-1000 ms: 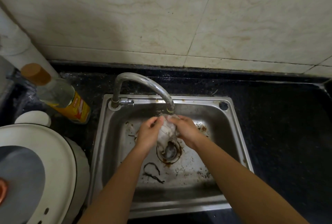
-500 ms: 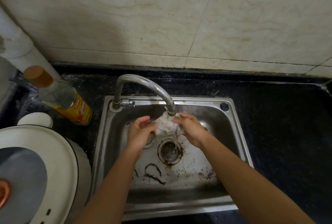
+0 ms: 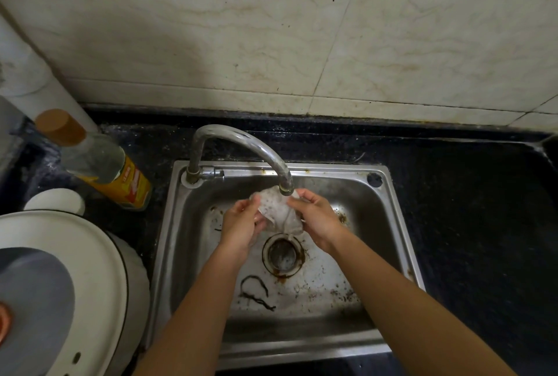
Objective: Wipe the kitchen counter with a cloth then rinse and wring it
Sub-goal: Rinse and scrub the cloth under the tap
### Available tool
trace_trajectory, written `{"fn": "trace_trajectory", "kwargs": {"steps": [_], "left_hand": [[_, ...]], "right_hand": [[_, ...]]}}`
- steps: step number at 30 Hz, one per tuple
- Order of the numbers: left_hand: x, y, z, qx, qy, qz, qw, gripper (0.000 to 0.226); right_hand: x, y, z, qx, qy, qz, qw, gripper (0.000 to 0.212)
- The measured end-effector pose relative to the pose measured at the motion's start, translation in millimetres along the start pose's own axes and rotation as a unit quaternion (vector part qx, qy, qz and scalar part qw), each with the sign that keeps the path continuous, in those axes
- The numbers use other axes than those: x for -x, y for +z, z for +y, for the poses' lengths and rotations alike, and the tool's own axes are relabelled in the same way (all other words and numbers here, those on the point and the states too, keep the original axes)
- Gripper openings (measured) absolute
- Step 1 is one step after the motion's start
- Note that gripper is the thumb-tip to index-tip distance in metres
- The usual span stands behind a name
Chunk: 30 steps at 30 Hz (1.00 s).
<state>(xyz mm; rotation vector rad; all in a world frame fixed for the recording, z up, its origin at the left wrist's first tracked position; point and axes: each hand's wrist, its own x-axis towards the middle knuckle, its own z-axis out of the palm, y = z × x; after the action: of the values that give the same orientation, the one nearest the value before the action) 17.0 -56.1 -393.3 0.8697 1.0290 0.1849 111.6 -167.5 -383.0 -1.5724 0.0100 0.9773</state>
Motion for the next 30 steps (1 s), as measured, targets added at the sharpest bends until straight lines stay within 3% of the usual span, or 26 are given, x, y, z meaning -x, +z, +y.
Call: {"fn": "trace_trajectory", "kwargs": {"steps": [5,12,16,20,23,25,30], "left_hand": [[-4,-5,-7,-0.174,0.126,0.046,0.976,0.024],[-10,-9,-6,-0.195,0.207,0.048,0.958,0.018],[-15,-12,-10,-0.159,0.146,0.028,0.976,0.017],[-16,-7,-17,-0.139,-0.016,0.034,0.99,0.05],[-18,-6,-19,-0.099,-0.114,-0.018,0.988,0.072],[-15,-3,-16,-0.087,-0.102,-0.046,0.99,0.07],[-9,0,-11,-0.131,-0.031,-0.003,0.991,0.068]], "right_hand": [[-4,12,2,-0.012,-0.001,0.05,0.999,0.013],[-1,20,-4,-0.105,0.029,0.044,0.993,0.022],[3,16,-1,-0.152,0.071,-0.002,0.986,0.028],[6,10,-4,-0.169,0.077,-0.074,0.98,0.038],[8,6,-10,-0.153,0.077,-0.108,0.979,0.038],[9,5,-13,-0.132,0.09,-0.1,0.982,0.039],[2,0,-10,-0.055,0.065,-0.018,0.996,0.034]]}}
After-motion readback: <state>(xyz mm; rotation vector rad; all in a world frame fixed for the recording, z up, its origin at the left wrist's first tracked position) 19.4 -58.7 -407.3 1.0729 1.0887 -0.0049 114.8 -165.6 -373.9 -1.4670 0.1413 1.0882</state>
